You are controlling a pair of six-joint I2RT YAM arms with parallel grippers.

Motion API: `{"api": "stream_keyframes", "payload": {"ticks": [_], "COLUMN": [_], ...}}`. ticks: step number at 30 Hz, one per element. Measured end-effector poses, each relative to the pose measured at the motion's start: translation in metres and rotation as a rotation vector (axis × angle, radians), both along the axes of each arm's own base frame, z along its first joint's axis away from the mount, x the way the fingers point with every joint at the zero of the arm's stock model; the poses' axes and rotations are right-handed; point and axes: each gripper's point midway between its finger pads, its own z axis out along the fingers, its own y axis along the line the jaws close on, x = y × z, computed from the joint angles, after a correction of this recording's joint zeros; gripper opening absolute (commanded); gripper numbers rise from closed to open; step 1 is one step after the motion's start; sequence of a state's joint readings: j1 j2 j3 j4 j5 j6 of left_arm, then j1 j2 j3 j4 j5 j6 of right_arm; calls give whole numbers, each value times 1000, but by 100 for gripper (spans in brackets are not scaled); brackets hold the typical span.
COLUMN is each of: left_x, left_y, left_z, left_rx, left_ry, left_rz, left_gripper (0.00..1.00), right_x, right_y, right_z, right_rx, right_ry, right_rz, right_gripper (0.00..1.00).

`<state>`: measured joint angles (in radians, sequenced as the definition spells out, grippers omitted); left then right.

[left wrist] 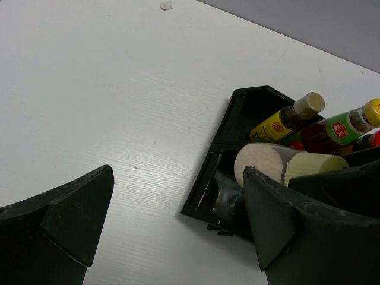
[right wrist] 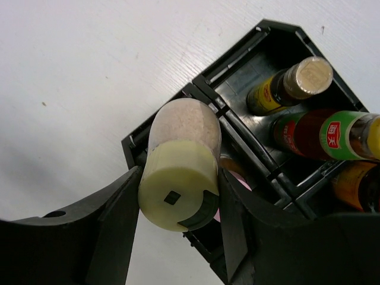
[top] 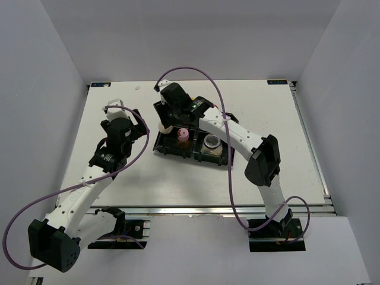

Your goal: Organize the condiment bottles

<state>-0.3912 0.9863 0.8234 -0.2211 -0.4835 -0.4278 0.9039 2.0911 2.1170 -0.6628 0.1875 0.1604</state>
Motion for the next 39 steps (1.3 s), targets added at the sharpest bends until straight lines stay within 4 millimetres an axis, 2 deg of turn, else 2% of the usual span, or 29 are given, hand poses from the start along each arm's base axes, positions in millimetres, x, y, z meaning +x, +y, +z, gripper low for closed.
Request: {"api": "stream_keyframes", "payload": {"ticks": [10,20,23,24,26,30,35,36,39], "left_x": [-2,1,0,0,1,1,1,1,2], "left_y": [10,12,13,13,13,13,13,14,13], "left_z": [-7,-13,-17,-18,-19,-19,-20,-20,-22], "left_rx": [2,-3,-2,-2,-4,-6,-7,-7,-6], "left_ry": [17,30,41,44,45,46,48,49,57], "left_rz": [24,23,21,19,17,14,14,14,12], "left_gripper": [98,98,98,98,98,98,98,98,98], "right_x": [1,9,12,13,13,13,13,13,11], "right_y": [-2,7,9,9,8,9,10,11,13], "right_z": [-36,-102,-100,-100,-102,-102,-101,-100,-88], "right_rx": [-94,-185,-177,-175,-176,-170,-163,-160,-135], "right_ry": [40,103,97,97,103,105,107,106,95], "right_rz": [15,33,31,30,32,29,31,33,50], "right_gripper": [10,12,16,27,39,76,85,89,89]}}
